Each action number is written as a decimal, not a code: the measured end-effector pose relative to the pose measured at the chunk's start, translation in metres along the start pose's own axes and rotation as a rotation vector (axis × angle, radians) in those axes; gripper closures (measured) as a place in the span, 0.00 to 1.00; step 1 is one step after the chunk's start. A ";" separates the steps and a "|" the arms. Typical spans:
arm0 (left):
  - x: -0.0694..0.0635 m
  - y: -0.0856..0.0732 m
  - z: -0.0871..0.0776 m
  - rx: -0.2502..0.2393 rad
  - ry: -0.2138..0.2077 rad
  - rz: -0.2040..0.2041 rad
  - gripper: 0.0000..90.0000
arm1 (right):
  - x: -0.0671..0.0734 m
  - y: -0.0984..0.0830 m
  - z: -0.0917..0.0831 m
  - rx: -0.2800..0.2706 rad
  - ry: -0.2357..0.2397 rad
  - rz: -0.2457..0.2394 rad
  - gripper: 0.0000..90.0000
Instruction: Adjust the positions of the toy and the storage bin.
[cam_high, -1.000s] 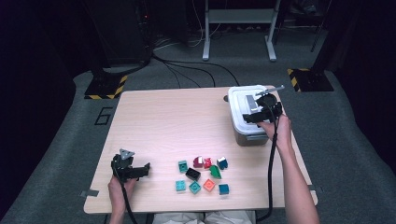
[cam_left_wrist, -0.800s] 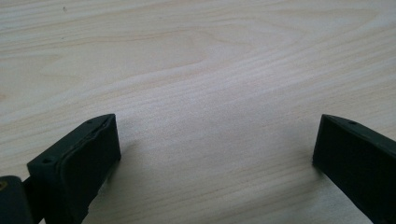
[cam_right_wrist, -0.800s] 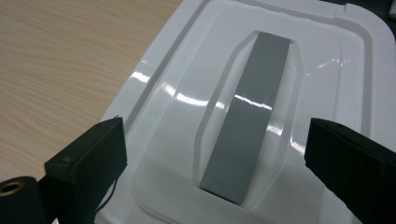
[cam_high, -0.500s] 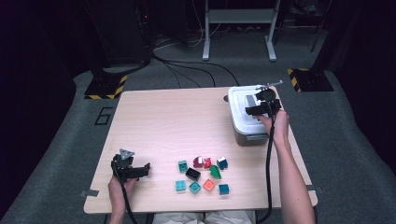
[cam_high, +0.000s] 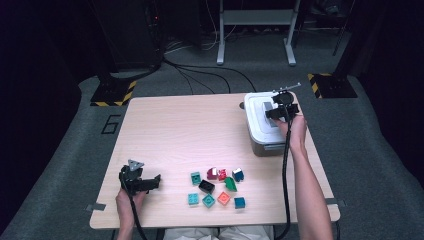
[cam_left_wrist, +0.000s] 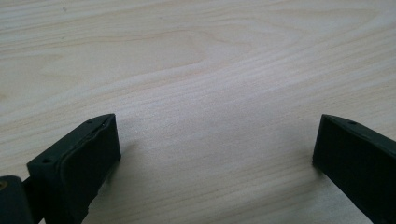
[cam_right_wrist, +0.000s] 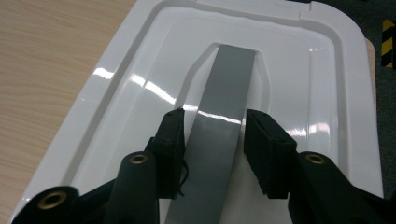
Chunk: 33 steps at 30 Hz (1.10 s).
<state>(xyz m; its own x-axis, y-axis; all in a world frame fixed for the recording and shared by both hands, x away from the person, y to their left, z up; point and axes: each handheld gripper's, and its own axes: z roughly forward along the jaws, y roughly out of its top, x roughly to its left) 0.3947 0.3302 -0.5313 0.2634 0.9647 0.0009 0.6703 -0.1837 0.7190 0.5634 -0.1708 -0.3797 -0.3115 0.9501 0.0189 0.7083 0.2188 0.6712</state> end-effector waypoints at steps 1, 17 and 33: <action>0.000 0.000 0.000 0.000 0.000 0.000 0.01 | 0.000 0.000 0.000 0.000 0.000 0.000 0.66; 0.000 0.000 0.000 0.000 0.000 0.000 0.01 | -0.003 0.004 0.002 0.008 0.024 -0.049 0.72; 0.000 0.000 0.000 0.000 0.001 0.000 0.01 | 0.010 0.005 0.004 -0.005 0.115 -0.107 0.74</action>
<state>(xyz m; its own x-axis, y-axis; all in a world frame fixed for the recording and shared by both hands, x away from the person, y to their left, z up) 0.3946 0.3302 -0.5313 0.2629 0.9648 0.0018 0.6705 -0.1840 0.7187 0.5662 -0.1590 -0.3797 -0.4560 0.8894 0.0317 0.6638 0.3162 0.6777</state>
